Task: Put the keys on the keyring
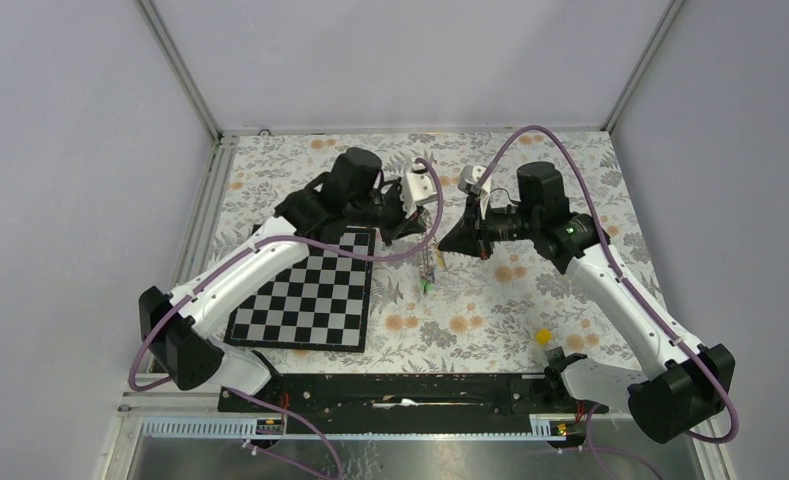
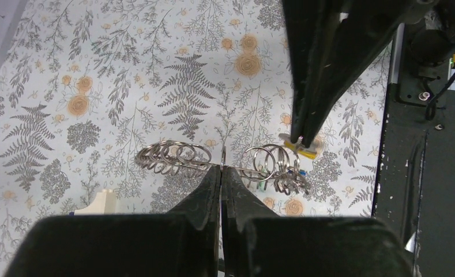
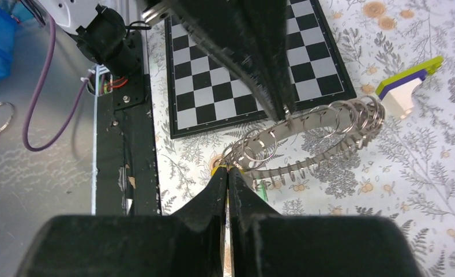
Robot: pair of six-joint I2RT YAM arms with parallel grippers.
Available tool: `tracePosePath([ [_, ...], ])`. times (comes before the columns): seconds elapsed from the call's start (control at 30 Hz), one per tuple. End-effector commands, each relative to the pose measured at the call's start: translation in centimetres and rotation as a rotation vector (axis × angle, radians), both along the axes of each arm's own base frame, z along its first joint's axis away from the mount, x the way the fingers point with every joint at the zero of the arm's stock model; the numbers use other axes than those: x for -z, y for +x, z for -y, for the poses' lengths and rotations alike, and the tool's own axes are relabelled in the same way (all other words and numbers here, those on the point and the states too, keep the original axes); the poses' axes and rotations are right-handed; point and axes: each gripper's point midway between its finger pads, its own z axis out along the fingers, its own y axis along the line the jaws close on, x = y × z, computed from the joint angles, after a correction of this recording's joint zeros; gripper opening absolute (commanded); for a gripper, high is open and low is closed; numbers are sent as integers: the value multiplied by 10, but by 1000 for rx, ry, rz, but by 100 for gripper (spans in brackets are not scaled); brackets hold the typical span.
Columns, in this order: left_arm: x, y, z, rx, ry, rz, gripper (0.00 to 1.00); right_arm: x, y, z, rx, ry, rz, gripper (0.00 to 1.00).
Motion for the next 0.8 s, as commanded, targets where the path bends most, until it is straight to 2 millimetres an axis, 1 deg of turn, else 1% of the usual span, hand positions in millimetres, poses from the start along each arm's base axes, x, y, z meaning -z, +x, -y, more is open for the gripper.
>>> tracePosePath([
  [0.0,-23,9,13,-65,-68,125,0,-20,2,-3,13,100,-30,0],
  [0.1,-18,4,16,-80,-57,146,0,-24,10,2,47,123,-36,0],
  [0.17,-17,3,16,-96,-59,159,0,-23,17,9,77,133,-42,0],
  [0.23,-16,3,15,-114,-60,177,0,-19,23,17,111,137,-50,0],
  [0.4,-11,9,11,-160,-38,226,0,-4,25,25,130,125,-70,0],
  [0.63,-9,17,9,-224,-26,291,0,1,23,24,95,143,-77,0],
  [0.7,-10,17,11,-222,-31,287,0,3,21,19,67,164,-90,0],
  [0.77,-9,14,13,-213,-41,268,0,4,23,16,54,184,-82,0],
])
